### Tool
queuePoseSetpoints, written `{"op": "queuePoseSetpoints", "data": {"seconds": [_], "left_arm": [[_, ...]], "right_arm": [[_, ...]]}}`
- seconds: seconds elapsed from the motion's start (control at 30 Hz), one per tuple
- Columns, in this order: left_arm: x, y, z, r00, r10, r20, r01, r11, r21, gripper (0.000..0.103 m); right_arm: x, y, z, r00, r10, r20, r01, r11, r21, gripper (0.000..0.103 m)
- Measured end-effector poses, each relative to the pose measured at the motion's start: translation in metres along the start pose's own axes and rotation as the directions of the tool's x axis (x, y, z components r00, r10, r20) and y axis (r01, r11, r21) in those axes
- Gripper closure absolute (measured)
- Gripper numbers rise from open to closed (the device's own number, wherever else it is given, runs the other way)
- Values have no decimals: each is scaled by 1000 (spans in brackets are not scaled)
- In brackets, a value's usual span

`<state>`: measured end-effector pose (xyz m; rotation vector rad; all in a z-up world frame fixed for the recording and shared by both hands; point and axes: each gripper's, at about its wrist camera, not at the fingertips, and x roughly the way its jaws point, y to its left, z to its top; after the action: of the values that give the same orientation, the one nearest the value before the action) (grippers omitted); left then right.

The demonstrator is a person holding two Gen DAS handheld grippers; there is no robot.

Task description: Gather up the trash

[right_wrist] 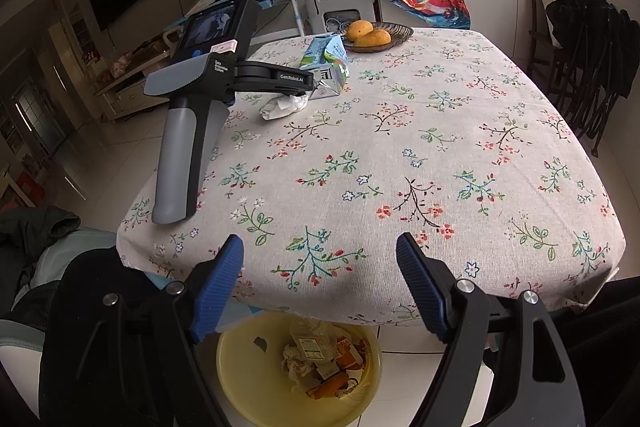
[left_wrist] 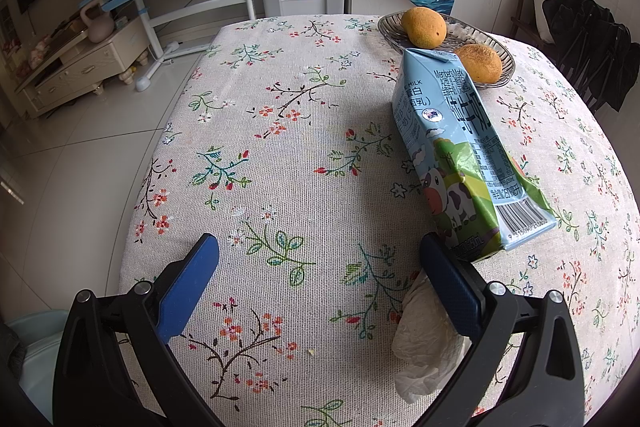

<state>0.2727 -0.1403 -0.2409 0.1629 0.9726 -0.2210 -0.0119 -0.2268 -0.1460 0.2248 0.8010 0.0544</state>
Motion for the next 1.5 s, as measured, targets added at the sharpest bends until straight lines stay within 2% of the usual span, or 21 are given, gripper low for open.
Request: {"op": "queuePoseSetpoints", "data": {"seconds": [1.33,1.5], "left_arm": [[0,-1,1,1000,0,0,0,1000,0,6],[0,0,0,1000,0,0,0,1000,0,6]], "right_arm": [[7,-1,1,1000,-1,-19,1,1000,7,27],[9,8,-1,1000,-6,-26,5,999,-35,27]]}}
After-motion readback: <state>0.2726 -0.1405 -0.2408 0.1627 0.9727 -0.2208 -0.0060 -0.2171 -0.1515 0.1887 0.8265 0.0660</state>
